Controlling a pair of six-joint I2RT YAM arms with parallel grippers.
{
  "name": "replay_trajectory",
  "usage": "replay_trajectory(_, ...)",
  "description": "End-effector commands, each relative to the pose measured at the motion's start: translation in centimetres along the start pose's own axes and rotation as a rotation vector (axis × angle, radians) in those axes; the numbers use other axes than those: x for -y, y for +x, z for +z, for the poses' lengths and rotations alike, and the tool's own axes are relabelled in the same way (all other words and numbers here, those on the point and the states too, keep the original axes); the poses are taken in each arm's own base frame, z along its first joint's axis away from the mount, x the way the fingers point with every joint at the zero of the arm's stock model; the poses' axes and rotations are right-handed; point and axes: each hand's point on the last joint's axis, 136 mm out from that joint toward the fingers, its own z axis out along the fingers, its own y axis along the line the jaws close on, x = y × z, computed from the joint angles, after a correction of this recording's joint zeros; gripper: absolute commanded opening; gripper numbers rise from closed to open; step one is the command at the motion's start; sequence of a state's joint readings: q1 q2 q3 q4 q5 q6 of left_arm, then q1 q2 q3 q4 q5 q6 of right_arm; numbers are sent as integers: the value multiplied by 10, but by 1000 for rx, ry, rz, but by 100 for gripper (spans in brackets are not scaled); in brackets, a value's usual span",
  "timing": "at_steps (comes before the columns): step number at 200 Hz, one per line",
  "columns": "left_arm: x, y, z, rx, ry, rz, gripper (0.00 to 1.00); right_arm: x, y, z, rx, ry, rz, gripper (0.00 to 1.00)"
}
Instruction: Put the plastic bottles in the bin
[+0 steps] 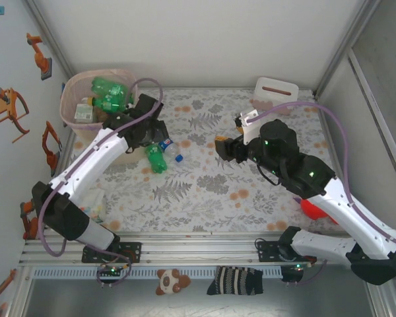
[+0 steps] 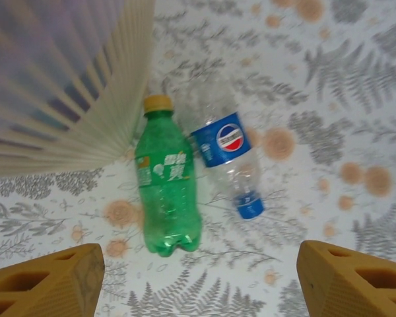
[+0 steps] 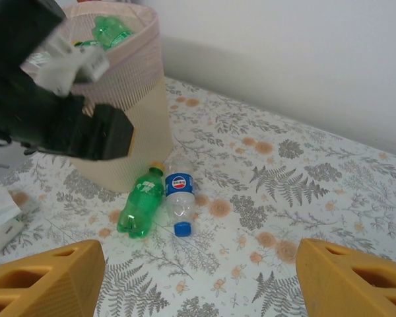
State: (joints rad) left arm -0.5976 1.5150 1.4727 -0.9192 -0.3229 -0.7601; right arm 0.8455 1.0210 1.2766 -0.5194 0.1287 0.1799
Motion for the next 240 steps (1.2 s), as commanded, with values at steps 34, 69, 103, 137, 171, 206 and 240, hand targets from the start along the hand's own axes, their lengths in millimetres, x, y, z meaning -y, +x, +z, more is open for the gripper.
replay_trajectory(34,-2,30,59,-53,-65,-11,79,2,-10,-1,12,10,-22,75)
replay_trajectory(69,-5,51,95,-138,-92,-20,83,2,-9,-1,10,11,-24,75)
replay_trajectory(103,-8,66,120,-193,-134,-2,83,4,-6,-1,0,20,-28,75)
replay_trajectory(137,-18,77,140,-242,-158,-14,82,5,-6,-2,0,25,-28,75)
replay_trajectory(171,-19,85,153,-278,-144,-16,80,5,-4,-1,-4,29,-31,75)
replay_trajectory(206,-22,94,163,-312,-157,-14,77,5,-5,-2,-1,29,-28,75)
replay_trajectory(240,-24,95,164,-310,-158,-15,71,7,-5,-6,7,33,-24,75)
